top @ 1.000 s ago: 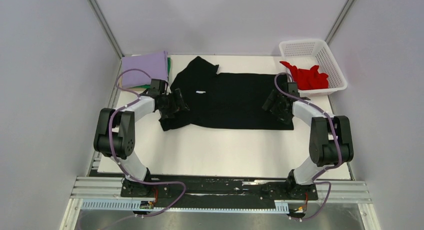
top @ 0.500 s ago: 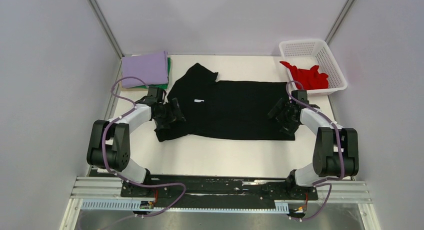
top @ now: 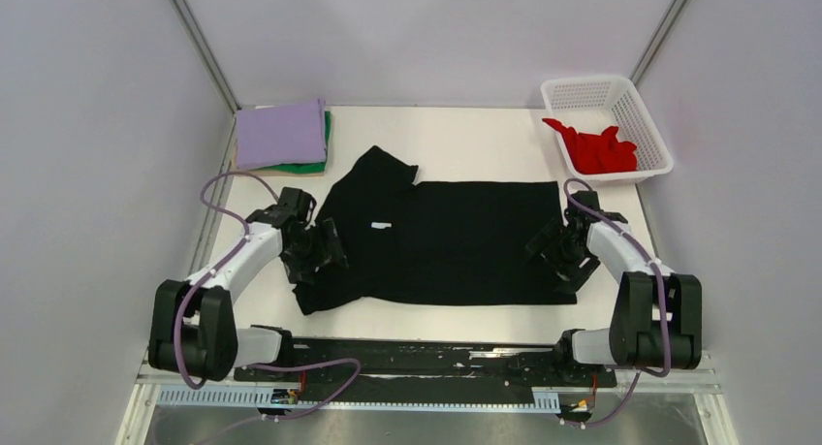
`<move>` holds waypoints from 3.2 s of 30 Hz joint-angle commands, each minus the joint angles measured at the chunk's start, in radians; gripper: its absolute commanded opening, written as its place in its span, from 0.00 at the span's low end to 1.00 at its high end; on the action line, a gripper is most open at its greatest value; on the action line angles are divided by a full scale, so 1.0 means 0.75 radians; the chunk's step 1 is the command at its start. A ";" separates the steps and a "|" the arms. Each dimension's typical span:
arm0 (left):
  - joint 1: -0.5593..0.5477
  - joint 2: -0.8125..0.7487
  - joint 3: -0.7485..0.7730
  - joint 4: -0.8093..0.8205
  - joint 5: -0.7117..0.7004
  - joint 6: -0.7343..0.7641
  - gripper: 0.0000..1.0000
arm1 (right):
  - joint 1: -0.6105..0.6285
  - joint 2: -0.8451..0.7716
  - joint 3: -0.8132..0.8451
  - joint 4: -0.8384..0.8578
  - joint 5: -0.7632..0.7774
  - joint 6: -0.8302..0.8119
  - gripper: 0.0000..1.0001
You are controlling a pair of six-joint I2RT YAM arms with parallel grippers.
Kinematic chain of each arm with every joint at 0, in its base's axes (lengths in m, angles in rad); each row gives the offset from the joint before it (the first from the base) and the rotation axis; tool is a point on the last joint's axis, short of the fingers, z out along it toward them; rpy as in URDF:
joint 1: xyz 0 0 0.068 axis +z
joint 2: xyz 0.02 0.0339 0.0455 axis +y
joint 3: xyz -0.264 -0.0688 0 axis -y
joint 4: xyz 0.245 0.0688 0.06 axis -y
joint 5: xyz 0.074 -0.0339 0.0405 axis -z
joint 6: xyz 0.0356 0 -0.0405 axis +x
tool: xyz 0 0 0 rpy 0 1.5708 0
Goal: Fold and stack the t-shirts
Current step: Fold the flattened tshirt in 1/3 of the way, then grab the side of the flattened tshirt furthest away from the robot with both arms
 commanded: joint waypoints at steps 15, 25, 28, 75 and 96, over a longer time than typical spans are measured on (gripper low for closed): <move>-0.169 -0.368 -0.308 0.094 -0.044 -0.258 1.00 | 0.267 -0.198 -0.121 0.322 -0.077 -0.020 1.00; -0.041 -0.367 -0.302 0.005 -0.188 -0.292 1.00 | 0.101 -0.092 -0.221 0.244 0.058 0.006 1.00; 0.014 -0.353 -0.308 0.013 -0.164 -0.265 1.00 | 0.020 -0.096 -0.244 0.238 0.023 -0.010 1.00; -0.136 1.670 2.316 -0.018 -0.334 0.521 1.00 | 0.000 -0.143 0.117 0.512 0.063 -0.219 1.00; -0.225 1.808 2.361 -0.149 -0.422 0.508 0.54 | 0.000 -0.168 0.063 0.544 0.099 -0.206 1.00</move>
